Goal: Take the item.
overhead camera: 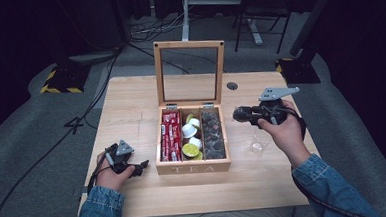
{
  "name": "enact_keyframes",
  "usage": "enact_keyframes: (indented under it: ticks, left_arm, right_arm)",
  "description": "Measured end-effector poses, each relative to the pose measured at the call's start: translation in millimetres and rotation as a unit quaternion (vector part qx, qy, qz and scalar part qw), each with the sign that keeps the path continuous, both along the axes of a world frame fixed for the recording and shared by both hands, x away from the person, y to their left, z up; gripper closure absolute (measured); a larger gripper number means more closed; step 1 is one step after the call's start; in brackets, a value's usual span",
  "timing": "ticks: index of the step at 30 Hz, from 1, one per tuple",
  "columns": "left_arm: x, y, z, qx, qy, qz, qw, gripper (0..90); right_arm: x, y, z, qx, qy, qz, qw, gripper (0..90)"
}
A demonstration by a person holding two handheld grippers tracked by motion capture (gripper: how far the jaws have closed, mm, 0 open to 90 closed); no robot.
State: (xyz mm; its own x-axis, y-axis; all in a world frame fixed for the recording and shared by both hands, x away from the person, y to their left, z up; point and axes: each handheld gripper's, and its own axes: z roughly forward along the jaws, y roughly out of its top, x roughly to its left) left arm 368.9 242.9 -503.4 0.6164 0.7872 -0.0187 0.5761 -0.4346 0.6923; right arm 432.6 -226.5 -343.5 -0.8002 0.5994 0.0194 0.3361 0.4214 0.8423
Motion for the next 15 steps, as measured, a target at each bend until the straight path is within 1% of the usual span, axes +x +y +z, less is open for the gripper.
enact_keyframes:
  ticks: [5,9,12,15]
  left_arm:
    - [-0.6,-0.3,0.1,0.002,-0.001,0.003,1.0000,18.2]
    - [-1.3,-0.9,-0.1,-0.001,0.000,0.007,1.0000,18.2]
    - [-1.5,-0.9,0.0,0.001,0.000,0.008,1.0000,18.2]
    - [-1.6,-1.0,0.0,0.000,0.000,0.008,1.0000,18.2]
  right_arm:
    - [-5.0,-18.3,2.9,-0.006,-0.002,-0.016,0.9999,73.3]
    - [-6.6,-32.5,2.0,0.006,0.001,-0.030,0.9995,73.3]
    - [-7.8,-41.1,1.8,0.002,-0.001,-0.039,0.9992,73.3]
    - [-9.0,-49.0,0.1,-0.002,0.001,-0.048,0.9989,73.3]
